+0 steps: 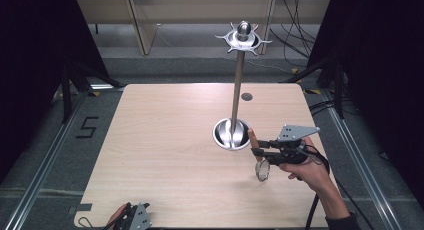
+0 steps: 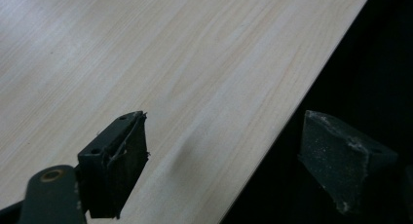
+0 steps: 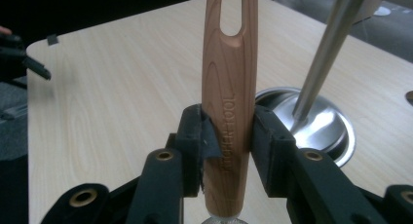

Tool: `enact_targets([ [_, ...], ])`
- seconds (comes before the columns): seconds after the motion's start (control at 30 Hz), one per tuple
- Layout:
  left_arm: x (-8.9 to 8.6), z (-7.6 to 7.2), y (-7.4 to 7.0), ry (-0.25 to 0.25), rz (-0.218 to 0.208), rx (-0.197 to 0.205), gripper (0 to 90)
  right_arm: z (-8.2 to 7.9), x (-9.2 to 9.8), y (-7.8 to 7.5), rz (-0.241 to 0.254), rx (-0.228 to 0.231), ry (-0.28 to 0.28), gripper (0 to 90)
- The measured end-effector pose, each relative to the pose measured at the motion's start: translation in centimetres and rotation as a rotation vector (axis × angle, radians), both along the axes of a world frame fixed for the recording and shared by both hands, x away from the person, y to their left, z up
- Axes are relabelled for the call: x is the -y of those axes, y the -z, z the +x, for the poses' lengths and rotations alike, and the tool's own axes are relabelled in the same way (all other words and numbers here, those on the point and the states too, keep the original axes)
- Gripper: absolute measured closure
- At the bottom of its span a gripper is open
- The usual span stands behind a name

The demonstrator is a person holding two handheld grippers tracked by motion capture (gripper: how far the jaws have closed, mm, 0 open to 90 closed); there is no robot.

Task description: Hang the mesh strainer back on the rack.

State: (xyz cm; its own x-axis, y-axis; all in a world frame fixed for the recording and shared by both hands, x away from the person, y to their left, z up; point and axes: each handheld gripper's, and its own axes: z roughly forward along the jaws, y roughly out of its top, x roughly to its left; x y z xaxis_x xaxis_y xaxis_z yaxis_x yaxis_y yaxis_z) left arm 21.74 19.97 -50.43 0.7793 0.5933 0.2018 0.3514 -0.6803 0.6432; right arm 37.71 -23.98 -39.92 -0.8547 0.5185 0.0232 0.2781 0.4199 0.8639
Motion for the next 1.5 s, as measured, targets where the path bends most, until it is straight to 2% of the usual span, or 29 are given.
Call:
enact_targets([
  [0.03,0.0,0.0,0.0,0.001,-0.001,-0.001,17.0,-0.1,0.0,-0.1,0.003,-0.016,0.009,68.2],
  [0.1,0.0,0.1,0.0,0.003,0.001,-0.001,17.0,-0.1,0.0,-0.2,0.015,-0.008,0.024,68.2],
  [0.17,-0.1,0.1,0.0,0.0,-0.002,-0.001,16.9,0.1,0.0,-0.6,0.004,0.025,0.011,68.2],
  [0.37,-0.1,0.1,0.0,-0.001,0.001,0.0,17.0,0.1,0.1,-1.1,0.002,0.029,0.032,68.2],
  [0.53,-0.1,0.1,-0.1,-0.006,0.004,0.002,17.0,0.4,0.4,-2.0,0.022,0.028,0.061,68.2],
  [0.57,-0.1,0.1,0.0,-0.006,0.004,0.001,17.0,0.7,0.5,-2.5,0.039,0.071,0.075,68.2],
  [0.63,-0.1,0.1,0.0,-0.004,0.006,0.0,17.0,0.8,0.6,-2.8,0.045,0.071,0.082,68.2],
  [0.67,-0.1,0.1,0.0,-0.005,0.007,0.0,17.0,0.8,0.6,-3.5,0.056,0.075,0.103,68.2],
  [0.73,-0.1,0.1,0.0,-0.004,0.006,0.0,17.0,1.1,0.6,-4.0,0.066,0.109,0.113,68.2],
  [0.8,-0.1,0.1,0.0,-0.005,0.006,-0.001,17.0,1.2,0.6,-4.5,0.067,0.118,0.122,68.2],
  [1.07,-0.2,0.1,0.0,-0.004,0.004,-0.002,17.0,1.8,0.1,-5.6,0.101,0.153,0.155,68.2],
  [1.1,-0.2,0.1,0.1,-0.008,-0.006,-0.002,17.0,2.1,0.1,-5.9,0.092,0.19,0.153,68.2],
  [1.13,-0.2,0.1,0.1,-0.008,-0.004,-0.001,17.0,2.1,0.1,-5.9,0.092,0.19,0.153,68.2],
  [1.17,-0.2,0.2,0.0,-0.003,-0.004,-0.002,17.0,2.0,0.0,-6.3,0.113,0.152,0.161,68.2],
  [1.3,-0.2,0.1,0.1,-0.009,-0.003,-0.001,17.0,2.2,-0.1,-7.2,0.125,0.178,0.168,68.2],
  [1.37,-0.2,0.1,0.0,-0.004,-0.005,-0.003,17.0,2.2,-0.2,-7.9,0.14,0.176,0.186,68.2],
  [1.5,-0.1,0.1,0.1,-0.008,-0.002,-0.002,17.0,2.3,-0.5,-8.9,0.144,0.2,0.183,68.2],
])
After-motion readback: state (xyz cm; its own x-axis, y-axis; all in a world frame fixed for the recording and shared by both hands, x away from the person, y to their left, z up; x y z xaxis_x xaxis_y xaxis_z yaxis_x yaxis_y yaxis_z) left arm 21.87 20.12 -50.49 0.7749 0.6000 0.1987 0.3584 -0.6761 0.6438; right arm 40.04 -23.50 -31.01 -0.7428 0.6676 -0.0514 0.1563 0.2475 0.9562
